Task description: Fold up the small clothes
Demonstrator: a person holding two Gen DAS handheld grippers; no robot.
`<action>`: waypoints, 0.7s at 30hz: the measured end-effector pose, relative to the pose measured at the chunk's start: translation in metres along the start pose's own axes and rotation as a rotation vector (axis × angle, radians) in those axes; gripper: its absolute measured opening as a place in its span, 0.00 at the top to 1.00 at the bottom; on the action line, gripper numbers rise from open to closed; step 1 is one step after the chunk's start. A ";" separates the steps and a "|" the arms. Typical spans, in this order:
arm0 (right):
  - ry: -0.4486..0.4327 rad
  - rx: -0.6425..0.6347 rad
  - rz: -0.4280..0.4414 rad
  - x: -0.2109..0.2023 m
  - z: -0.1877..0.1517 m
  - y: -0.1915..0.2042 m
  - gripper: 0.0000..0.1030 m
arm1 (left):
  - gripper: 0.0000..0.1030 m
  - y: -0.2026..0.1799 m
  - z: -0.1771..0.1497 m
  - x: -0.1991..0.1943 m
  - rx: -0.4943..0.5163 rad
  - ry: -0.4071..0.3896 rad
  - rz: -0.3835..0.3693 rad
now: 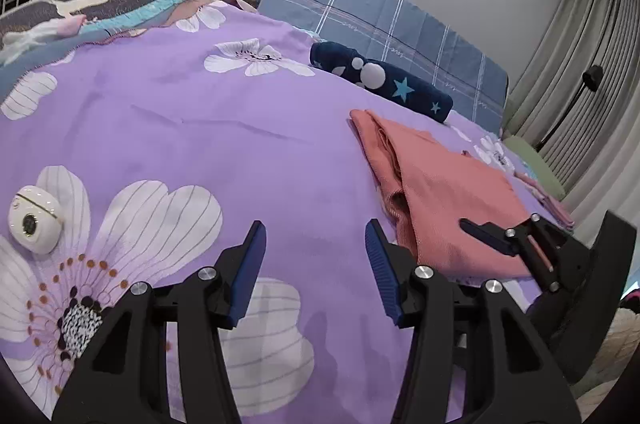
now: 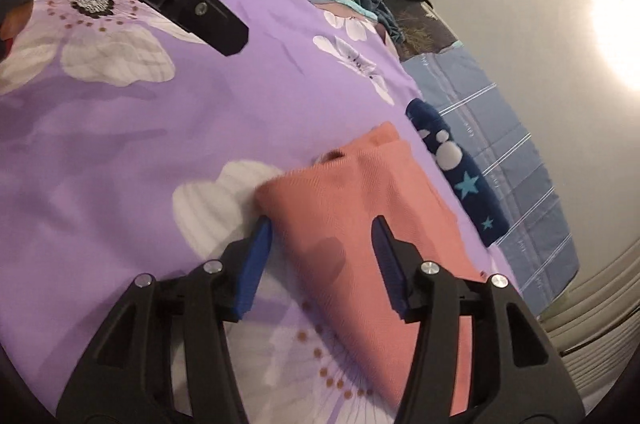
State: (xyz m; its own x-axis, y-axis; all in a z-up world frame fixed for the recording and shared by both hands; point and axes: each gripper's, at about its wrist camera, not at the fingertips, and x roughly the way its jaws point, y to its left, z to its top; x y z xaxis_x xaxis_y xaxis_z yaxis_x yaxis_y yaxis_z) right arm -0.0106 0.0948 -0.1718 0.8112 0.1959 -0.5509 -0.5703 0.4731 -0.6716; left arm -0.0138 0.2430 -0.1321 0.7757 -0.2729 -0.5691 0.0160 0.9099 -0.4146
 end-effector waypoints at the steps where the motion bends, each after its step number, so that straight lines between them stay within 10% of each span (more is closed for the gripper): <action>1: -0.006 -0.009 -0.008 0.005 0.002 0.000 0.53 | 0.49 0.002 0.001 0.000 -0.005 -0.001 -0.007; 4: -0.003 -0.041 -0.002 0.018 0.008 0.007 0.95 | 0.49 0.005 0.004 -0.001 -0.016 -0.008 -0.019; 12: -0.008 0.097 0.121 0.016 0.011 -0.014 0.96 | 0.46 0.002 0.049 0.034 0.016 0.103 -0.123; 21: -0.022 0.100 0.096 0.012 0.009 -0.011 0.96 | 0.47 -0.005 0.115 0.194 -0.086 0.357 -0.303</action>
State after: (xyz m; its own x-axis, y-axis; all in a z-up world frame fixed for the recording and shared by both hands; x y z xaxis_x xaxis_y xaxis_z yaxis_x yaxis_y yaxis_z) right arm 0.0065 0.0994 -0.1671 0.7570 0.2620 -0.5986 -0.6303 0.5342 -0.5633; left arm 0.2089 0.2217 -0.1593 0.4786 -0.6258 -0.6159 0.1439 0.7479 -0.6480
